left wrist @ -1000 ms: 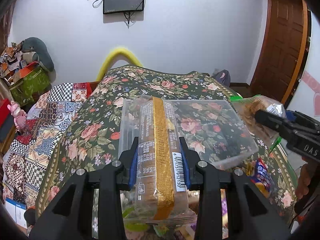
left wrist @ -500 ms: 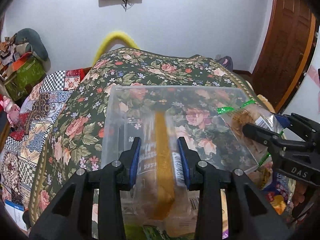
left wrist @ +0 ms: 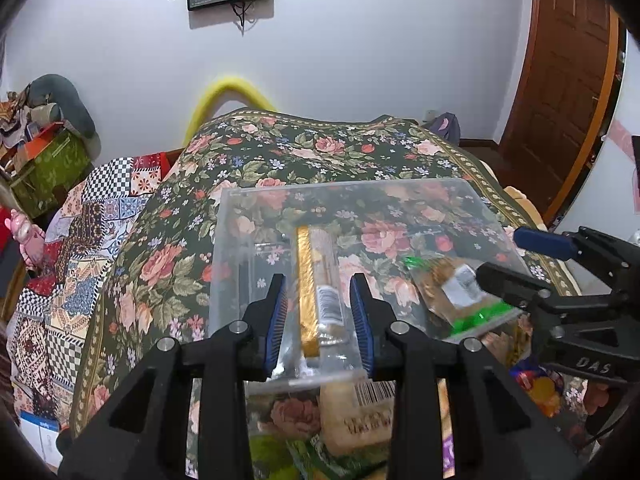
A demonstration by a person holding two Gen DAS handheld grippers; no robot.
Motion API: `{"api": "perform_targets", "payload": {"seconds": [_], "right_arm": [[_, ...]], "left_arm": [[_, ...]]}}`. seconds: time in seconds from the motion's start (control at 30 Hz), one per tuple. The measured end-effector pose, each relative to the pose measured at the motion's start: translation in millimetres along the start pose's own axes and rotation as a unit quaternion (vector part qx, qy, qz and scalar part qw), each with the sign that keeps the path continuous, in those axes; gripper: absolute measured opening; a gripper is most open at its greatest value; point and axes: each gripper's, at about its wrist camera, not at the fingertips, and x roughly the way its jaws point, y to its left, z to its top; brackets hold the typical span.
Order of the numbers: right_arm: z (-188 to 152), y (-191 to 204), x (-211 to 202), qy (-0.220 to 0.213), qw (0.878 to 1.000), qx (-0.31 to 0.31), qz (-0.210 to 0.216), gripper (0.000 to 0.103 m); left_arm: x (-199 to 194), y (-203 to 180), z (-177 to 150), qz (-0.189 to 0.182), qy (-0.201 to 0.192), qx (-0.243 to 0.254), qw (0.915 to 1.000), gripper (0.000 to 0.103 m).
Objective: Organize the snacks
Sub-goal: 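Lower the wafer pack into the clear box with the left gripper while the right drops the cookie bag in, then grasp the green-lidded bottle with the left gripper while the right grasps the blue biscuit bag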
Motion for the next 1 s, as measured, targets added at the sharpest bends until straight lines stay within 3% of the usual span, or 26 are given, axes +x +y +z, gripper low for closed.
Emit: {"api": "perform_targets", "payload": {"seconds": [0.17, 0.43, 0.7, 1.0], "right_arm": [[-7.2, -1.0, -25.3, -0.021, 1.0, -0.002, -0.004, 0.066], [-25.7, -7.0, -56.7, -0.041, 0.999, 0.009, -0.001, 0.075], [-57.2, -10.3, -61.6, -0.024, 0.999, 0.029, -0.001, 0.084], [-89.3, -10.0, -41.6, 0.026, 0.999, 0.04, 0.006, 0.088]], "left_arm": [[-20.4, 6.4, -11.3, 0.005, -0.007, -0.002, 1.0, 0.038], [-47.3, 24.9, -38.1, 0.011, -0.001, -0.005, 0.9999, 0.059], [-46.1, 39.1, -79.1, 0.016, 0.034, -0.004, 0.9993, 0.059], [-27.2, 50.4, -114.6, 0.008, 0.072, -0.026, 0.997, 0.059]]}}
